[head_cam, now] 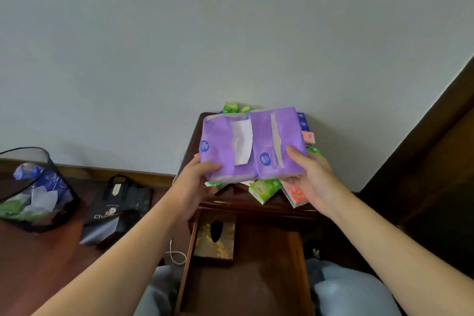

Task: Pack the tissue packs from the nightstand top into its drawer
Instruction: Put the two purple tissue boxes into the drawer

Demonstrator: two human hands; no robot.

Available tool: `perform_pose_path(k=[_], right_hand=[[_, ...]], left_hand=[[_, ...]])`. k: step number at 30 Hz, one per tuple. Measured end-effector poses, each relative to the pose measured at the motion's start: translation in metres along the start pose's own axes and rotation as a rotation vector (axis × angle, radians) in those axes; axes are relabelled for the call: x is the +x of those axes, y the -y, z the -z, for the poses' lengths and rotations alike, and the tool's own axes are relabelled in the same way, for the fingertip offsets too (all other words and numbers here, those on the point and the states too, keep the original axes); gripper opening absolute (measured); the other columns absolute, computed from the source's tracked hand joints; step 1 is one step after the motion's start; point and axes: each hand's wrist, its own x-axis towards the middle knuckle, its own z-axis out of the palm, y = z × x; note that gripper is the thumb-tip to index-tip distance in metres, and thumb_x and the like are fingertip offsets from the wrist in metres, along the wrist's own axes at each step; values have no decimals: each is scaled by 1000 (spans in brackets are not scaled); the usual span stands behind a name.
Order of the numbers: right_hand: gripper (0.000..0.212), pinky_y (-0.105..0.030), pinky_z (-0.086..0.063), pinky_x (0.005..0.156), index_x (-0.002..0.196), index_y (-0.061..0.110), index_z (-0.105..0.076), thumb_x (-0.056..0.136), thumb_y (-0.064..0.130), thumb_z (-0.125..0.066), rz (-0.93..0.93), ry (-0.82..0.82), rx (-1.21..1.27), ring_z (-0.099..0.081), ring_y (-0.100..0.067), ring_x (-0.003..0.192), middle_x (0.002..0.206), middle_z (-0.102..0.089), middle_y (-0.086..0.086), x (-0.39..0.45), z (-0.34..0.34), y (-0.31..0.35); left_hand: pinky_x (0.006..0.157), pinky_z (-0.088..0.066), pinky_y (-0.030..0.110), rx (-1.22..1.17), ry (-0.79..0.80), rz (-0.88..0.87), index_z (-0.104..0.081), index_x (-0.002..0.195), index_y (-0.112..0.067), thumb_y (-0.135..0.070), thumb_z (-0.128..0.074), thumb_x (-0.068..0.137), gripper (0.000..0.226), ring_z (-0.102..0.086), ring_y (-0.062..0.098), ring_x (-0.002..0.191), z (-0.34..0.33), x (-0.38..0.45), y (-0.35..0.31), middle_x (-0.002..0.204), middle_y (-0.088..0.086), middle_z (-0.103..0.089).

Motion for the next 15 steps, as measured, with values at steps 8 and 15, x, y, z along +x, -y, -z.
perform_pose_path(k=[8, 15], right_hand=[[56, -45, -64, 72, 134, 32, -61, 85, 15, -84, -455, 237, -165, -74, -37, 109, 126, -74, -9, -93, 28, -111], [30, -47, -61, 78, 125, 11, -63, 97, 1, -66, -774, 87, -266, -77, -30, 92, 111, -78, -17, -91, 56, -183]], left_hand=[[57, -61, 40, -10, -51, 401, -66, 129, -22, -26, -87, 62, 70, -77, 25, 89, 34, -86, 112, 115, 9, -77], [60, -62, 42, 15, -433, 518, -61, 119, -17, -2, -67, 89, 34, -73, 31, 86, 47, -90, 168, 114, 13, -71]])
